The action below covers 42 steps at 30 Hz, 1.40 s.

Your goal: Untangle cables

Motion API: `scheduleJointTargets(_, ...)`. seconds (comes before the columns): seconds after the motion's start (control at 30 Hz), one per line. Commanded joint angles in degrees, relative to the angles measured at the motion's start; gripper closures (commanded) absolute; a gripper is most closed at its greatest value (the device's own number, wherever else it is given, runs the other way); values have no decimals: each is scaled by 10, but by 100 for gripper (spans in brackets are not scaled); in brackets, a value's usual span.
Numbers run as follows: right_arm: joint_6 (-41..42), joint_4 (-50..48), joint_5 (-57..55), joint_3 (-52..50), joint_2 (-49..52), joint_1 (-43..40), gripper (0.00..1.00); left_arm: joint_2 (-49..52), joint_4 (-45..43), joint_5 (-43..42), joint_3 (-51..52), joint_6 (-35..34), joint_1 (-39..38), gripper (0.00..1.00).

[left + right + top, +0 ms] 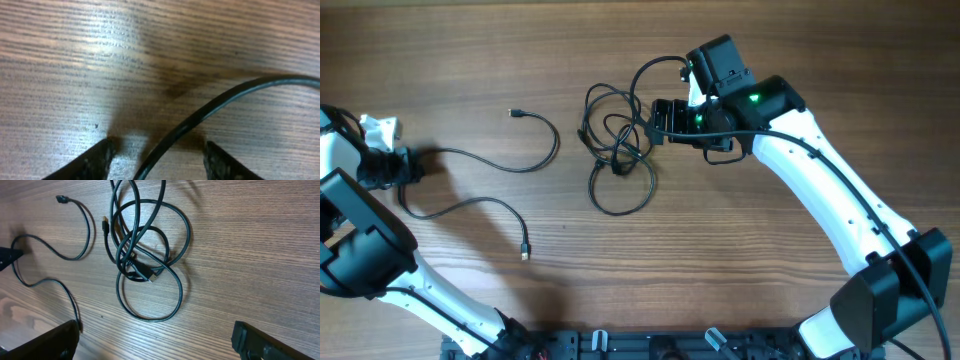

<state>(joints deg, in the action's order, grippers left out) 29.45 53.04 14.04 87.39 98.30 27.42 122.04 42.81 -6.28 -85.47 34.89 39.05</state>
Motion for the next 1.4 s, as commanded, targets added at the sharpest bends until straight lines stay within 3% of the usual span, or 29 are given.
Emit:
scheduleJointTargets(0.0,-8,-3,-7,-1,-2,-1,0,11,5,29,12,7,-7,49)
scheduleJointTargets(0.03,-8,-4,-7,-1,-2,-1,1,11,5,49,12,7,-10,59)
scheduleJointTargets(0.1,-8,-7,-7,-1,-2,-1,0,11,7,46,12,6,-13,67)
scheduleJointTargets(0.13,-8,-7,-7,-1,-2,-1,0,11,7,46,12,4,-17,86)
scheduleJointTargets(0.17,-8,-7,-7,-1,-2,-1,0,11,6,46,12,2,-20,96)
scheduleJointTargets(0.3,-8,-3,-7,-1,-2,-1,0,-14,-21,19,-16,-122,-35,96)
scheduleJointTargets(0.43,-8,4,-5,-1,-2,-1,0,-112,-31,-141,-108,-194,-41,96)
scheduleJointTargets(0.53,-7,5,-4,-1,-2,-1,0,-182,-101,-192,-127,-236,-65,96)
scheduleJointTargets(0.9,-3,10,-4,-1,-2,-1,0,-189,-456,-190,-127,-342,-228,96)
scheduleJointTargets(0.97,7,12,-4,-1,-2,-1,0,-152,-483,-172,-127,-390,-225,96)
scheduleJointTargets(1.1,7,18,-5,-1,-2,-1,0,-94,-517,-101,-127,-390,-204,96)
scheduleJointTargets(1.27,7,52,-5,-1,-2,-1,0,11,-529,-64,-127,-389,-113,96)
scheduleJointTargets(1.3,9,58,-5,-1,-2,-1,0,29,-512,-63,-127,-378,-85,77)
scheduleJointTargets(1.33,14,61,-5,-1,-2,-1,0,40,-494,-60,-127,-365,-61,0)
scheduleJointTargets(1.37,23,61,-5,-1,-2,-1,0,44,-476,-57,-127,-345,-40,0)
